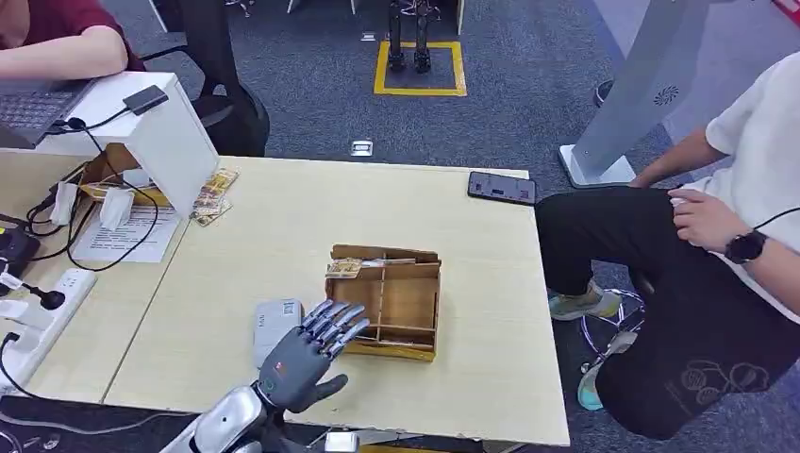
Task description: Pass the card to the sensor for recognition and then transmit it.
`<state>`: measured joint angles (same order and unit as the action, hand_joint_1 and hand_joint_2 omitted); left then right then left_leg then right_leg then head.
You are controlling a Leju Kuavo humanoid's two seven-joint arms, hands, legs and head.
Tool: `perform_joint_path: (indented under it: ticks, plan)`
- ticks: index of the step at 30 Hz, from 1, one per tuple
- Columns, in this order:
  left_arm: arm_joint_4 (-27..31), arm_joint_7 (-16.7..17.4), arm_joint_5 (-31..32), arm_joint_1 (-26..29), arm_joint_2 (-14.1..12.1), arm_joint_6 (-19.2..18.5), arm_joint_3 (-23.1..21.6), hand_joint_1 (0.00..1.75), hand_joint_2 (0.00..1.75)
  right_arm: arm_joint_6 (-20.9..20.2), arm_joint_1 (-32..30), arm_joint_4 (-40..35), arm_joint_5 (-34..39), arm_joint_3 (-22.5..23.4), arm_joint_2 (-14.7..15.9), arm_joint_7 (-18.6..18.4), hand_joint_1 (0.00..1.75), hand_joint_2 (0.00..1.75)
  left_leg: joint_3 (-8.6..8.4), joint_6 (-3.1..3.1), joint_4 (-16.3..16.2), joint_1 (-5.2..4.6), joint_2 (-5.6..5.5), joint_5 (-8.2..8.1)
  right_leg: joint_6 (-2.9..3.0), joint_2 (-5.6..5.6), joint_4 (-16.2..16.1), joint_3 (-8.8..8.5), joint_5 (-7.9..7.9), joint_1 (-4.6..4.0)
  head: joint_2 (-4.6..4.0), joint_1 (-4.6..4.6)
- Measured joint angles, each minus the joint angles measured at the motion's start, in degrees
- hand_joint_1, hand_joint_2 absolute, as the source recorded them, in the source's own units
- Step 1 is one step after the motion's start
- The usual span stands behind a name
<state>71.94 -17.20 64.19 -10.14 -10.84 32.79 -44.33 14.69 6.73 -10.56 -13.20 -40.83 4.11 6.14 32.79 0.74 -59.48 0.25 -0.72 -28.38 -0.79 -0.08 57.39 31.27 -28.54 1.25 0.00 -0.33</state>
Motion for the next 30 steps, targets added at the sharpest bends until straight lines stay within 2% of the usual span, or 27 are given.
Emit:
perform_joint_path:
  ticks: [17,30]
  plan:
    - [-3.0,2.1,1.5,-1.1,0.0,0.3,0.0,0.0,1.75,0.2,0.0,-0.1,-0.7,0.0,-0.2,0.2,0.0,0.0,0.0,0.0,0.0,0.0,0.0,0.0,0.0,0.0,0.0,0.0,0.0,0.0,0.02,0.0]
    - [-3.0,-0.6,-3.3,-1.0,1.3,-0.8,0.0,0.0,1.75,0.2,-0.1,-0.1,-1.1,0.0,-0.2,0.5,0.0,0.0,0.0,0.0,0.0,0.0,0.0,0.0,0.0,0.0,0.0,0.0,0.0,0.0,0.0,0.0]
